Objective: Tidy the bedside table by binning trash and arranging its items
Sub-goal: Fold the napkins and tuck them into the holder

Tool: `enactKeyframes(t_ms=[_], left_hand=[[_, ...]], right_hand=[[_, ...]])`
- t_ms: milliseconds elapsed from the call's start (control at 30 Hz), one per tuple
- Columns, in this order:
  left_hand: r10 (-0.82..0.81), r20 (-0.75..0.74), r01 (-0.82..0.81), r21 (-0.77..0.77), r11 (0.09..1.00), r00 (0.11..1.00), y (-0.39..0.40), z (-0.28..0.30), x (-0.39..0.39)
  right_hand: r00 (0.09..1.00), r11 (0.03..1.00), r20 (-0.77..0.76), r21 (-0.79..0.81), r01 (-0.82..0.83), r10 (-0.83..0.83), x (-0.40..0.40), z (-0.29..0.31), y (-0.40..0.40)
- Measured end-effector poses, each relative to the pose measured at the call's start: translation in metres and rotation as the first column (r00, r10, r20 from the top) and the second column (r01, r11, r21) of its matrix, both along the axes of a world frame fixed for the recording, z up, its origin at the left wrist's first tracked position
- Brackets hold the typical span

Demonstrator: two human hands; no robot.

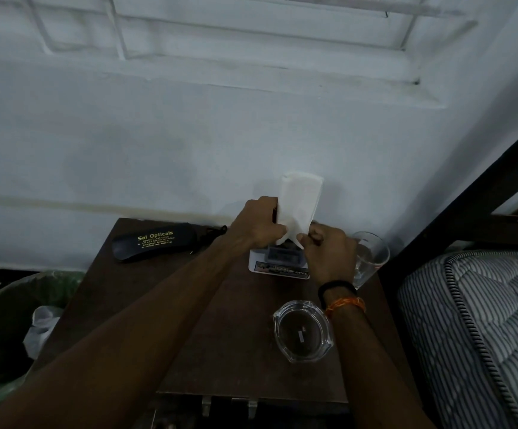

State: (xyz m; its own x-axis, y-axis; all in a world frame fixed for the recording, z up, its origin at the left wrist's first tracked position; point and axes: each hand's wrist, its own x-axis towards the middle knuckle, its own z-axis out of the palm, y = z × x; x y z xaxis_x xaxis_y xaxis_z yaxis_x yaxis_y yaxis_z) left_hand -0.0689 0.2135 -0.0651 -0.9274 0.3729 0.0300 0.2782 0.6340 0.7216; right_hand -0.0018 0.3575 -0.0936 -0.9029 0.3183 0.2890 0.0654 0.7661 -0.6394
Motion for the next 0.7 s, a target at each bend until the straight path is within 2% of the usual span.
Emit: enactKeyframes(t_ms=[167, 367, 433, 567, 700], left_hand=[[0.023, -0.039, -0.025, -0.055, 0.998, 0.999, 0.001, -0.006, -0.003], [0.069, -0.040, -0.071, -0.059, 0.996, 0.997, 0.002, -0.014, 0.001], [0.074, -0.051, -0.077, -0.063, 0.995, 0.996, 0.003, -0.016, 0.001], [0.103, -0.074, -0.108, -0.072, 0.991, 0.992, 0.004, -0.018, 0.000], [0.124, -0.097, -0.130, -0.059, 0.990, 0.988, 0.006, -0.018, 0.003]], right_hand=[[0.999, 0.995, 0.035, 0.098, 0.015, -0.019, -0.004, -0.009, -0.001], [0.998, 0.991, 0.050, 0.124, 0.040, -0.046, -0.009, -0.011, 0.000], [0.998, 0.995, 0.043, 0.085, 0.042, -0.046, -0.008, -0.008, -0.001], [0.999, 0.992, -0.018, -0.120, 0.031, -0.034, -0.007, 0.003, 0.002], [0.999, 0.995, -0.044, -0.096, 0.018, -0.023, -0.004, 0.007, 0.003]])
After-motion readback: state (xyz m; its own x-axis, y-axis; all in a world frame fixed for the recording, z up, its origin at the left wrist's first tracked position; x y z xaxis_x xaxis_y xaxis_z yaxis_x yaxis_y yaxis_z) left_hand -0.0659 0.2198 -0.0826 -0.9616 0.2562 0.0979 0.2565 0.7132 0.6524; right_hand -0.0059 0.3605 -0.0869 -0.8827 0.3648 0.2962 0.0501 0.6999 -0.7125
